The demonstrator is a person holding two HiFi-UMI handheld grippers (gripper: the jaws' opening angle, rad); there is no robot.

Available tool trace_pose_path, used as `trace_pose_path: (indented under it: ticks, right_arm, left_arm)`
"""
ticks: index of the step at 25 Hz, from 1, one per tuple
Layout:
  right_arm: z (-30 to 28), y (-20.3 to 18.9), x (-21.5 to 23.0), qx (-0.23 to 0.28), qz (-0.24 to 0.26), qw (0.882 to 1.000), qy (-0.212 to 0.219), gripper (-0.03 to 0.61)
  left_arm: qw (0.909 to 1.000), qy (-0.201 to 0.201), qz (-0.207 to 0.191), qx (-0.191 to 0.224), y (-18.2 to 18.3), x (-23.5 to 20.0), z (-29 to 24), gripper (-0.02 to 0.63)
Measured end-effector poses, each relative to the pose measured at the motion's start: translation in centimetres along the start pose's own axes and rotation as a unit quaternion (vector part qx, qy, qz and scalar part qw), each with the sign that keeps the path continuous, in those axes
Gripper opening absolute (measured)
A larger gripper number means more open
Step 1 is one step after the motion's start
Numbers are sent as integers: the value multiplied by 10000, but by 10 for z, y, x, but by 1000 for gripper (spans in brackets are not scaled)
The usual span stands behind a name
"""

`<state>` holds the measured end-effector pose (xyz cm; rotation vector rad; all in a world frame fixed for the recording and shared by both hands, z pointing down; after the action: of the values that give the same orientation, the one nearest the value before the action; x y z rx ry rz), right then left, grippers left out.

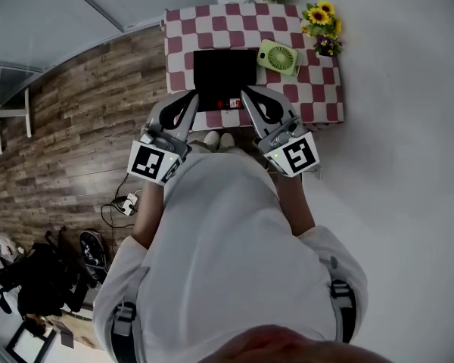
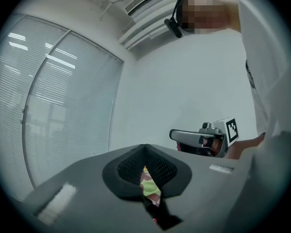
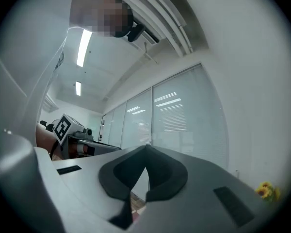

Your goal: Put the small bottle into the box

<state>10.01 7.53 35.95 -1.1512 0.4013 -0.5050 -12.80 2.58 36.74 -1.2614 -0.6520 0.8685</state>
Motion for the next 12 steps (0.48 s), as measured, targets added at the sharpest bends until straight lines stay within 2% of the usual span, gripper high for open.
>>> trace_pose_path:
  ticks: [7,12]
  right_arm:
    - [11,6,-4,141,119,9998,60,0]
    - [22,4,-12,150,41,9999,-7,0]
  left_arm:
    - [9997,148,-168,-38,1,23,7,2]
    - [9997,208,-100,-75,-4,35,16,2]
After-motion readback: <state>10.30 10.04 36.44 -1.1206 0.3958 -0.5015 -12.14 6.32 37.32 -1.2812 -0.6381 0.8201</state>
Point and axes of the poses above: the fingertips, and each gripper's own axes: z backward along the fingers, x to its right, y out of its top, the point moved 10 cm from there along z, backward along the fingers, and after that the axes turned 14 degrees about x, right-handed, at the moved point
